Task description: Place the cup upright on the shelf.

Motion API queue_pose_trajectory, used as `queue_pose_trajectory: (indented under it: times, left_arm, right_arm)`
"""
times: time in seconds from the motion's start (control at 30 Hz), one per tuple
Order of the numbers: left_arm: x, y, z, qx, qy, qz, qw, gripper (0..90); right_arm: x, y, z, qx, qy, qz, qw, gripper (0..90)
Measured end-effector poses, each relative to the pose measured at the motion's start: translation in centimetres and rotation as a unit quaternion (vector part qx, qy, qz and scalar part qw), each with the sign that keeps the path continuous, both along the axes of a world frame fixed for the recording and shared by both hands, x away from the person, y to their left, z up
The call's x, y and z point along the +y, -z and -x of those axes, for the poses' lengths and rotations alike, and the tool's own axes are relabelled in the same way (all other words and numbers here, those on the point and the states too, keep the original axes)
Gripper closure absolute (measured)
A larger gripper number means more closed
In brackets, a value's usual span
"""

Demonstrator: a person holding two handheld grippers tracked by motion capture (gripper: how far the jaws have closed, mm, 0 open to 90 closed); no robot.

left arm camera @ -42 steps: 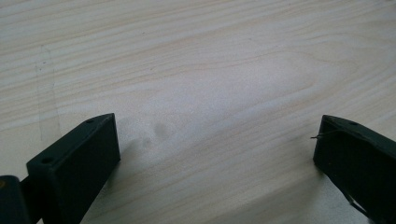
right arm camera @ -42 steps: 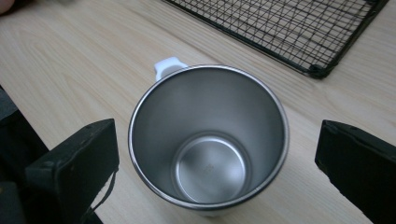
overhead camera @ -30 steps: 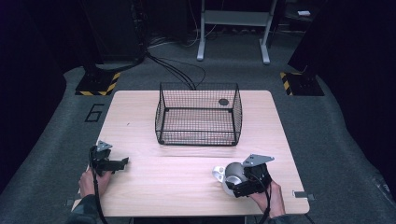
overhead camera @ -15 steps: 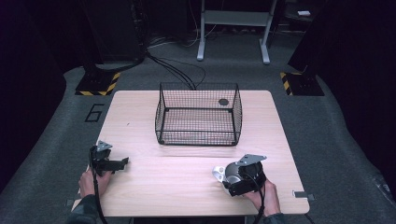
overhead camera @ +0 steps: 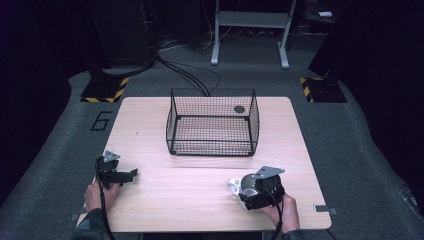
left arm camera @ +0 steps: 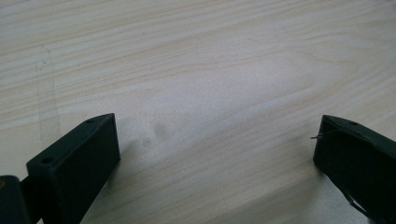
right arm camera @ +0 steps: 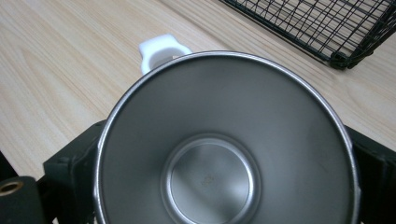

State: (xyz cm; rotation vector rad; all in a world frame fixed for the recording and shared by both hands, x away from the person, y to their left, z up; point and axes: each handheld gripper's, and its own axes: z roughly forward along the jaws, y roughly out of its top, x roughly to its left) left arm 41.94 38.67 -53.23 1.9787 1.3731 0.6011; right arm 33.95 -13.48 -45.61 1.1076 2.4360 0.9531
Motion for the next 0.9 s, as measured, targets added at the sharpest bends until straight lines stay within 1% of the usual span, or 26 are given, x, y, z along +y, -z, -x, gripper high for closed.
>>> queue_pose_trajectory:
  times: [0.3,0.33,0.4,0.53,0.6,0.67,0.7,0.77,0.83,0.87,0.9]
  left_arm:
    - [0.0,0.0,0.0,0.000,0.000,0.000,1.0000,0.3]
    - [0.0,0.0,0.0,0.000,0.000,0.001,1.0000,0.3]
    - [0.0,0.0,0.0,0.000,0.000,0.000,1.0000,0.3]
    - [0.0,0.0,0.0,0.000,0.001,0.000,1.0000,0.3]
    - [0.0,0.0,0.0,0.000,0.000,0.000,1.0000,0.3]
    - [0.0,0.0,0.0,0.000,0.000,0.000,1.0000,0.3]
    - [0.0,0.0,0.0,0.000,0.000,0.000,1.0000,0.3]
    - [0.0,0.0,0.0,0.000,0.001,0.000,1.0000,0.3]
    - [0.0,0.0,0.0,0.000,0.001,-0.001,1.0000,0.3]
    - [0.0,0.0,0.0,0.000,0.000,0.000,1.0000,0.3]
    - [0.0,0.0,0.0,0.000,0.001,0.000,1.0000,0.3]
  right_arm:
    - [0.0,0.1,0.0,-0.011,0.003,-0.002,0.9999,5.3]
    - [0.1,0.0,0.0,-0.008,0.008,-0.002,0.9999,5.3]
    - [0.1,0.0,-0.1,-0.008,0.005,0.002,1.0000,5.4]
    - [0.2,-0.1,-0.2,-0.009,0.000,0.002,1.0000,5.4]
    - [0.2,-0.3,-0.2,-0.009,0.003,0.002,1.0000,5.4]
    - [0.2,-0.4,-0.3,-0.013,0.001,0.001,0.9999,5.4]
    - [0.3,-0.5,-0.3,-0.011,0.006,-0.002,0.9999,5.4]
    - [0.3,-0.7,-0.4,-0.010,0.004,0.001,0.9999,5.4]
    - [0.3,-0.9,-0.5,-0.018,0.003,0.000,0.9998,5.4]
    - [0.3,-1.1,-0.5,-0.014,0.002,0.002,0.9999,5.4]
    - [0.3,-1.1,-0.6,-0.021,0.000,0.001,0.9998,5.4]
